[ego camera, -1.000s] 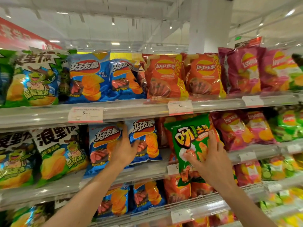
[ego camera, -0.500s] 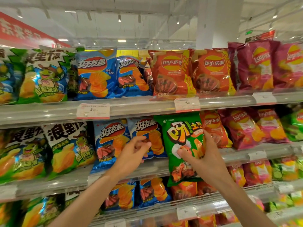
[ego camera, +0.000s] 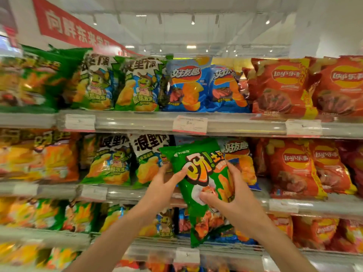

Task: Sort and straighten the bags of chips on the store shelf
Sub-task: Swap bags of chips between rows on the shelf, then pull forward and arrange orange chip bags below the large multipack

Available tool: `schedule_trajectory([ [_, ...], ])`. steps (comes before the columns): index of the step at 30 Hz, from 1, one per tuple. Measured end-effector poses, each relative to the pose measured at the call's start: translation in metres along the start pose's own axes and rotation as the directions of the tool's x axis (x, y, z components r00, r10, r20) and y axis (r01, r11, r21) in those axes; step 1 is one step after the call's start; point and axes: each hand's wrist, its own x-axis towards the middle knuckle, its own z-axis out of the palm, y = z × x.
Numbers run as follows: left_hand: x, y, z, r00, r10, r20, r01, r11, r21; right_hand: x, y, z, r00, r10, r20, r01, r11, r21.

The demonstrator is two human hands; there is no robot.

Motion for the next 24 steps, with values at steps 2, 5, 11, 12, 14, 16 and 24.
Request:
schedule_trajectory([
  [2, -0.014, 0.002, -0.040, 0.999, -0.001, -0.041, 0.000, 1.000, -0.024, 0.004, -0.013, 0.036, 0.999, -0.024, 0.039, 0.024, 1.000, 0.000],
  [5, -0.038, 0.002, -0.110, 0.990, 0.002, -0.144, -0.006, 1.000, -0.027, 0.009, -0.038, 0.100, 0.992, -0.043, 0.117, 0.044, 0.999, -0.004],
  [11, -0.100, 0.004, -0.261, 0.956, -0.001, -0.293, -0.009, 0.999, -0.033, 0.014, -0.093, 0.247, 0.953, -0.090, 0.290, 0.083, 0.996, 0.037],
  [12, -0.111, 0.002, -0.287, 0.945, -0.002, -0.326, -0.007, 1.000, -0.026, 0.014, -0.101, 0.272, 0.942, -0.097, 0.321, 0.084, 0.995, 0.053],
  [14, -0.133, 0.002, -0.333, 0.917, -0.001, -0.399, -0.008, 1.000, -0.021, 0.012, -0.121, 0.320, 0.916, -0.112, 0.386, 0.090, 0.993, 0.074],
  [16, -0.153, 0.001, -0.377, 0.889, -0.010, -0.457, 0.000, 1.000, -0.020, 0.012, -0.139, 0.366, 0.890, -0.126, 0.438, 0.097, 0.991, 0.087],
  [24, -0.209, -0.005, -0.532, 0.768, 0.034, -0.639, -0.041, 0.999, 0.004, 0.026, -0.202, 0.531, 0.779, -0.196, 0.596, 0.109, 0.978, 0.179],
])
